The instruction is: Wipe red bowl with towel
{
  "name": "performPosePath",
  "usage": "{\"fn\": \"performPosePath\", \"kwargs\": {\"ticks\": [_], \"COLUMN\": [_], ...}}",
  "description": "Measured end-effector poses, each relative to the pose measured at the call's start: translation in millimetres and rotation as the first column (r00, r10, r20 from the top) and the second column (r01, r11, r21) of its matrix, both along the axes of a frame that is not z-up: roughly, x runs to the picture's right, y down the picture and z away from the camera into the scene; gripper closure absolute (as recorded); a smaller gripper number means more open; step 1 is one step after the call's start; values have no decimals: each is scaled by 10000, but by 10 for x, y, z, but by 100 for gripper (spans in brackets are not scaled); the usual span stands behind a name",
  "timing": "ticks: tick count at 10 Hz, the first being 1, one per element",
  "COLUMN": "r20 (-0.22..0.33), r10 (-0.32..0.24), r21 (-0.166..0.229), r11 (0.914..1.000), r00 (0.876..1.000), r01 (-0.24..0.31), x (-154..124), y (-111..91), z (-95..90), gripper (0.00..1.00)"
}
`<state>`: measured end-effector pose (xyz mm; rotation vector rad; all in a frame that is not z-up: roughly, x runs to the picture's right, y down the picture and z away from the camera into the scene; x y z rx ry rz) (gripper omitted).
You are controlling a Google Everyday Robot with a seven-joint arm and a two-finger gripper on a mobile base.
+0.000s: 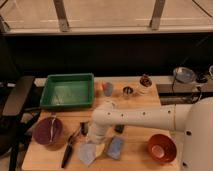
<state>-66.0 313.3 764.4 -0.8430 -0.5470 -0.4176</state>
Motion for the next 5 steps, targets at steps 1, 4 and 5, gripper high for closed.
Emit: {"fn": "performPosePath", "kwargs": {"ticks": [1,4,5], "r20": [0,-16,-44], "r10": [25,-25,-10], "r21": [26,39,59], "r11": [10000,10000,10000], "r00": [10000,10000,10000], "r01": [-25,26,10], "x": [-6,13,20], "y": [-9,-29,-38], "z": [4,-7,-12], "gripper": [50,80,90]}}
